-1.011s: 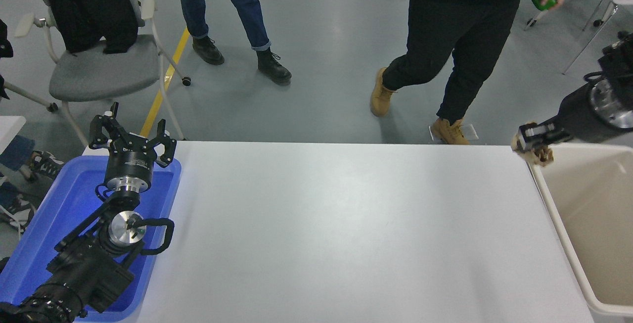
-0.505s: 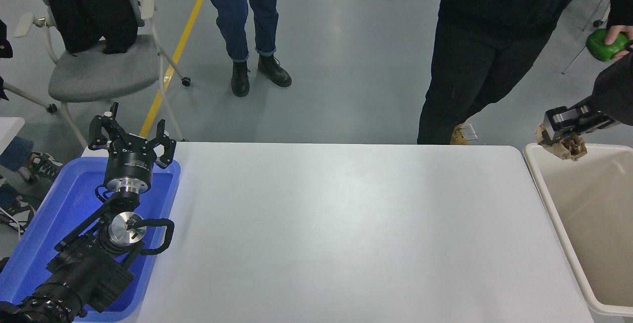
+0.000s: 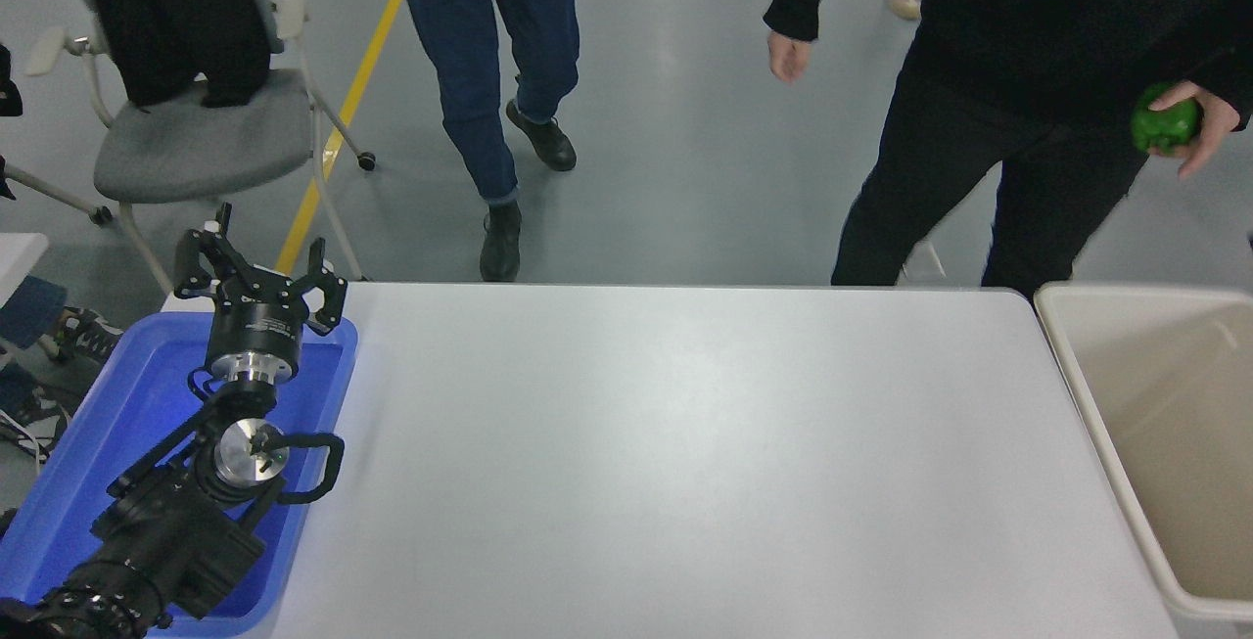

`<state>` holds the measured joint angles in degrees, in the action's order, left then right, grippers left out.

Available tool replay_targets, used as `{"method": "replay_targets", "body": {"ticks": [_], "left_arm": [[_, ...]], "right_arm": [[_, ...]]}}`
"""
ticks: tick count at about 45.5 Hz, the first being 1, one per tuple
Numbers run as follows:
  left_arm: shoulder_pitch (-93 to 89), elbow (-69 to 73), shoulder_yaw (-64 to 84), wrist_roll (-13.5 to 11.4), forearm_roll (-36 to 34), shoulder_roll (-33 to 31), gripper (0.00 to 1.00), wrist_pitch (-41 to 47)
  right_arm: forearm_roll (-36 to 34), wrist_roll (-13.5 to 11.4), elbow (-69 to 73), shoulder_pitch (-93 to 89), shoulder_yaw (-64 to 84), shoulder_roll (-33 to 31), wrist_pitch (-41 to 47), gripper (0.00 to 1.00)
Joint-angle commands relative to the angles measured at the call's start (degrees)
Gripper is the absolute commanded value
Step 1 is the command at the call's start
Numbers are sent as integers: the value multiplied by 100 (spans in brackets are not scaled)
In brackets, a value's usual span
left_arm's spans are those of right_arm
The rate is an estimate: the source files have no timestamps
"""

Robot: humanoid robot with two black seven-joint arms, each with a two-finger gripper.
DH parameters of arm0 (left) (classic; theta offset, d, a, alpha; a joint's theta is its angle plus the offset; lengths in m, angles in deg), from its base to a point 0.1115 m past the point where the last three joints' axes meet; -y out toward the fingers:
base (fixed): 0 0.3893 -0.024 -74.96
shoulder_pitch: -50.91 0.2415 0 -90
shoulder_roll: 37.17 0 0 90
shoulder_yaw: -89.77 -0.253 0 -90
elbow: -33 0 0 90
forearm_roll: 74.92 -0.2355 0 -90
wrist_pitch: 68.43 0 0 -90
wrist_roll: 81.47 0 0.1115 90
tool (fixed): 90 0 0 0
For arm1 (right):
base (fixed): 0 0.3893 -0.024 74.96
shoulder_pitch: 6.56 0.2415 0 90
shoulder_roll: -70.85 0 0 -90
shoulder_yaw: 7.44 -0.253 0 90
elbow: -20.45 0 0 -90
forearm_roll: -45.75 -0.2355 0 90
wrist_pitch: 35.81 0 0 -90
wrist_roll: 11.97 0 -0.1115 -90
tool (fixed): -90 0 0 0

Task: Pick up paper ball place in dustbin

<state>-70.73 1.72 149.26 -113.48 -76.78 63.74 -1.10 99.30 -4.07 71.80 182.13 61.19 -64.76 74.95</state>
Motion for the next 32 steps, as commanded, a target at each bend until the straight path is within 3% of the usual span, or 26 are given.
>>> {"method": "replay_targets", "body": {"ticks": [1, 10, 31, 32], "left_arm": [[0, -1, 1, 1, 1, -1, 99, 0], [-9, -1, 1, 1, 1, -1, 99, 0], [-9, -1, 1, -8, 1, -1, 99, 0], [-9, -1, 1, -8, 1, -1, 99, 0]], "right_arm": [[235, 10, -2224, -3459, -2114, -107, -1020, 0], [226, 1, -3385, -5192, -4022, 877, -1275, 0], [226, 1, -3711, -5870, -5544, 1274, -1337, 0], [218, 1, -3746, -5870, -5571, 1274, -1337, 37]]}}
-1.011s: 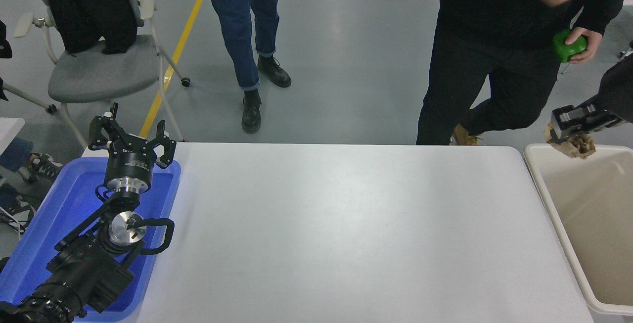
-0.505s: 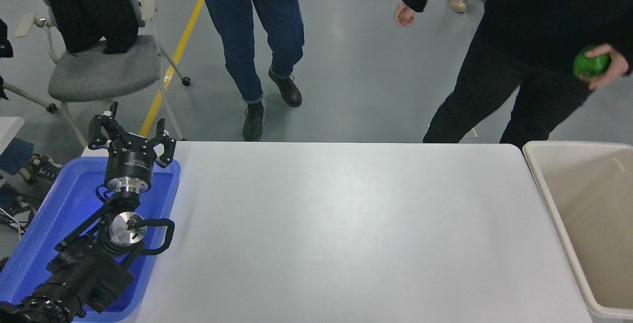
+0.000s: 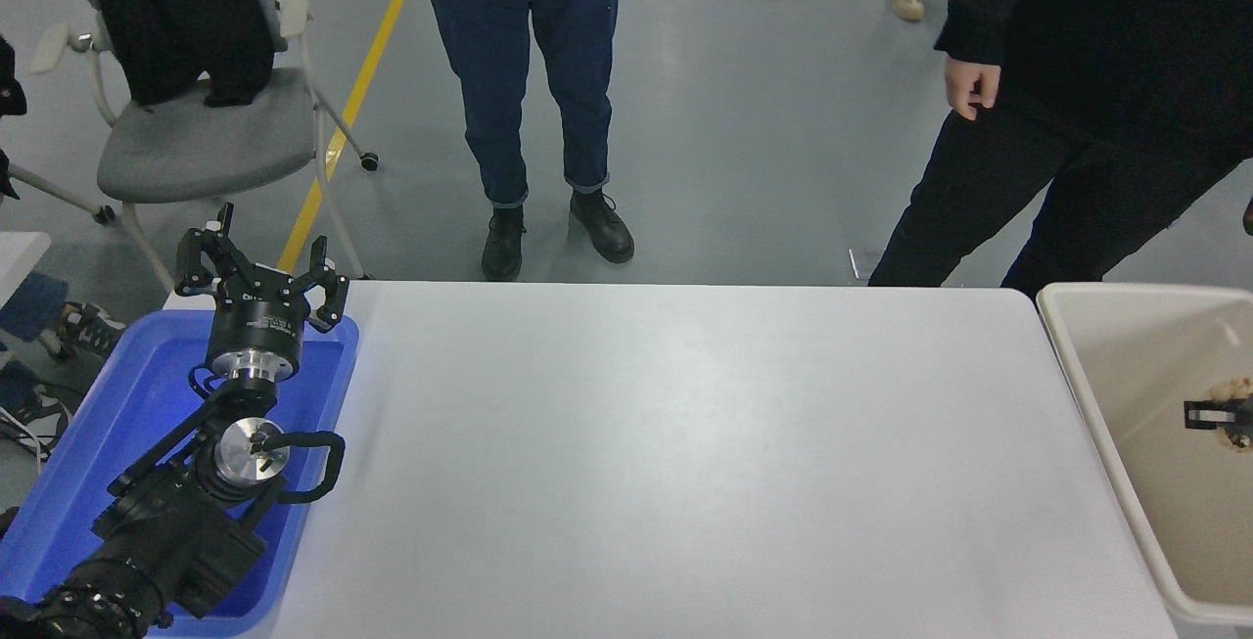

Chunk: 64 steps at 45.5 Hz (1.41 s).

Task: Pick up paper ball place in dustbin

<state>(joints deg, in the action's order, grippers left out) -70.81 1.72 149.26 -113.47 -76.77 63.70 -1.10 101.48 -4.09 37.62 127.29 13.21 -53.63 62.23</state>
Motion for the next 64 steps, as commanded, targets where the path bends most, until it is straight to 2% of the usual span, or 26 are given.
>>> {"method": "replay_targets", "body": {"ticks": [1, 2, 19, 27, 35, 38, 41, 45, 50, 53, 64], "left_arm": [[-1, 8, 0, -8, 0, -5, 99, 0], [-1, 0, 0, -8, 0, 3, 99, 0], [-1, 0, 0, -8, 0, 3, 99, 0], [-1, 0, 0, -8, 0, 3, 99, 0], [-1, 8, 0, -8, 0, 3, 99, 0], [-1, 0, 0, -8, 0, 3, 99, 0], [-1, 0, 0, -8, 0, -5, 99, 0], [-1, 0, 0, -8, 0, 3, 99, 0], [-1, 9, 9, -8, 0, 3, 99, 0], [-1, 0, 0, -8, 0, 3, 99, 0], [-1, 0, 0, -8, 0, -5, 99, 0]], "right_arm": [[0, 3, -329, -386, -790, 160, -65, 89], [0, -15, -320, -386, -798, 160, -56, 100], [-62, -6, -224, -245, -860, 116, -47, 100], [-465, -6, -241, -43, -1045, 160, -21, 100], [-1624, -6, 566, 519, -1071, 46, 5, 100], [-2213, -6, 1163, 765, -1263, -225, 5, 100], [-2706, -6, 1743, 959, -1676, -516, 14, 100], [-3015, -6, 2403, 977, -2826, -640, 23, 100], [-3085, -6, 2589, 915, -3627, -491, 14, 100], [-3383, -6, 2589, 906, -3900, -271, 5, 100], [-5870, 3, 2484, 678, -4436, 520, 14, 100]]}}
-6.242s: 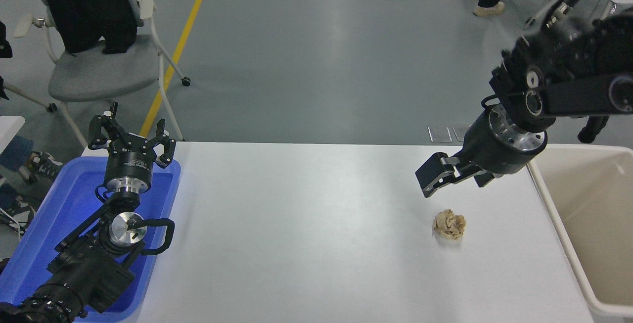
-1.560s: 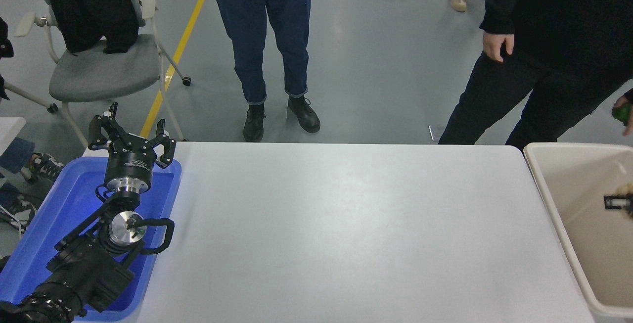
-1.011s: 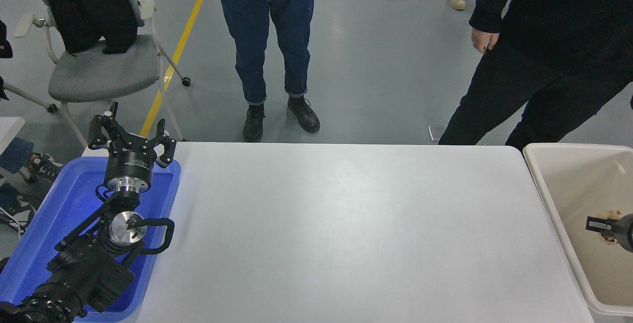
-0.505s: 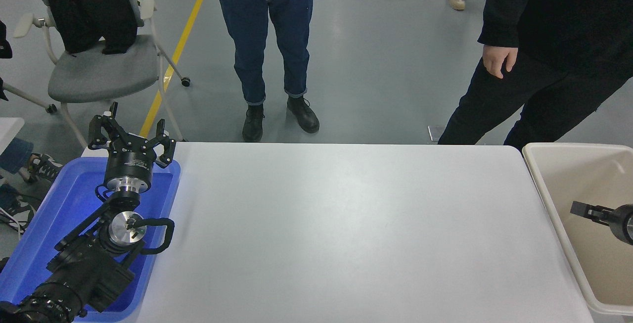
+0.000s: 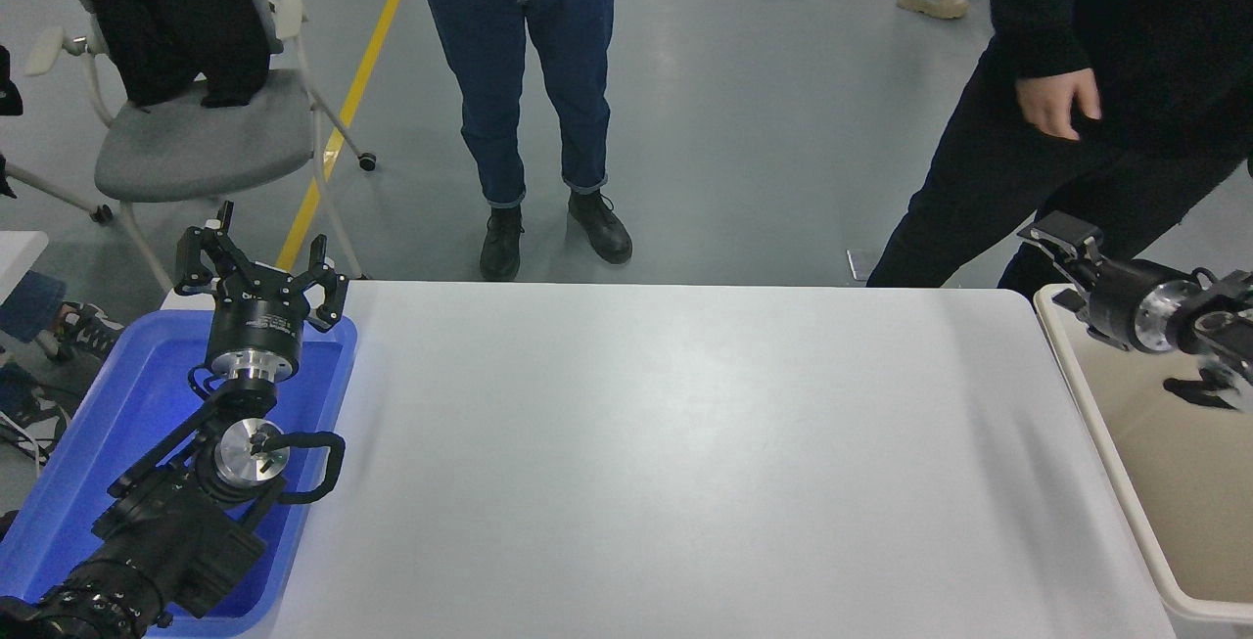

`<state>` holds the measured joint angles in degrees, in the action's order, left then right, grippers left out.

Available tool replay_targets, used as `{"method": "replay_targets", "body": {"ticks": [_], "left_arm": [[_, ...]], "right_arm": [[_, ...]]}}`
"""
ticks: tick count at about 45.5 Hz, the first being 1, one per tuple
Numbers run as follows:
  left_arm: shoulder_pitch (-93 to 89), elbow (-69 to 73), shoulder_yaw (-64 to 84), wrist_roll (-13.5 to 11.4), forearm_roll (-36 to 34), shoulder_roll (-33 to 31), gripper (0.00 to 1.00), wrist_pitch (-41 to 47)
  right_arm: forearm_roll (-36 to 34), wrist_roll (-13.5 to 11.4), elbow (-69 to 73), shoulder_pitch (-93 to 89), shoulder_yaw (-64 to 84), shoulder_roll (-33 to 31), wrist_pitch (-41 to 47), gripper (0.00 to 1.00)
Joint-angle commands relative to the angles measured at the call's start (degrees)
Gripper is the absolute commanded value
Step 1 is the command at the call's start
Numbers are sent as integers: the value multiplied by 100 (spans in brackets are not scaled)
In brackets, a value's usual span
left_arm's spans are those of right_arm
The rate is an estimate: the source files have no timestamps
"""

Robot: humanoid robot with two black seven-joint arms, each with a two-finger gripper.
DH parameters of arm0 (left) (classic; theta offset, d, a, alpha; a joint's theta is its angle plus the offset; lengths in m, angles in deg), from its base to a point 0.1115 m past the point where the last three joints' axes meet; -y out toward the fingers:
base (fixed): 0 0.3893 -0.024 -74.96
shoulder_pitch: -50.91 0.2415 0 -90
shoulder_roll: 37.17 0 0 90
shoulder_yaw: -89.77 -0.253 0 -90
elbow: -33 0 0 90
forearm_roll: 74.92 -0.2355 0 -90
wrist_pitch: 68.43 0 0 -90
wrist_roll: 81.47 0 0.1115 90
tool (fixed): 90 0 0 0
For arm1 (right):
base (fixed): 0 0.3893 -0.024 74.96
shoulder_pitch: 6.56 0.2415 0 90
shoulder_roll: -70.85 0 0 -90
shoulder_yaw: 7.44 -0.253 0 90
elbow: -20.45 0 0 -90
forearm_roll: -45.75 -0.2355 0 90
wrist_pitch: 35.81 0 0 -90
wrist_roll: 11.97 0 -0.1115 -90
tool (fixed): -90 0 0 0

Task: Pick up paper ball place in dustbin

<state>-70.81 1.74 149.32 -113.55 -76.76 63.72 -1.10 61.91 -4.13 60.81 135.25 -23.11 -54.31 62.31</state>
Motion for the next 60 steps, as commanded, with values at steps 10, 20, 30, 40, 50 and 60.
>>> {"method": "replay_targets", "body": {"ticks": [10, 20, 30, 40, 50, 60], "left_arm": [[0, -2, -5, 0, 0, -8, 99, 0], [0, -2, -5, 0, 0, -8, 99, 0], [0, -2, -5, 0, 0, -8, 99, 0], [0, -2, -5, 0, 0, -8, 99, 0], [0, -2, -5, 0, 0, -8, 99, 0], [0, -2, -5, 0, 0, -8, 99, 0]], "right_arm": [[-2776, 7, -458, -646, -2114, 1414, 287, 100], [-2811, 7, -1223, -831, -2783, 2048, 699, 100], [-2978, 7, -1259, -945, -2906, 2048, 1209, 100], [-3013, 16, -1311, -1322, -2915, 2048, 1640, 100], [-3013, 7, -1636, -1551, -2968, 2075, 1983, 100], [-3145, 7, -1672, -1578, -2968, 2092, 2088, 100]]}}
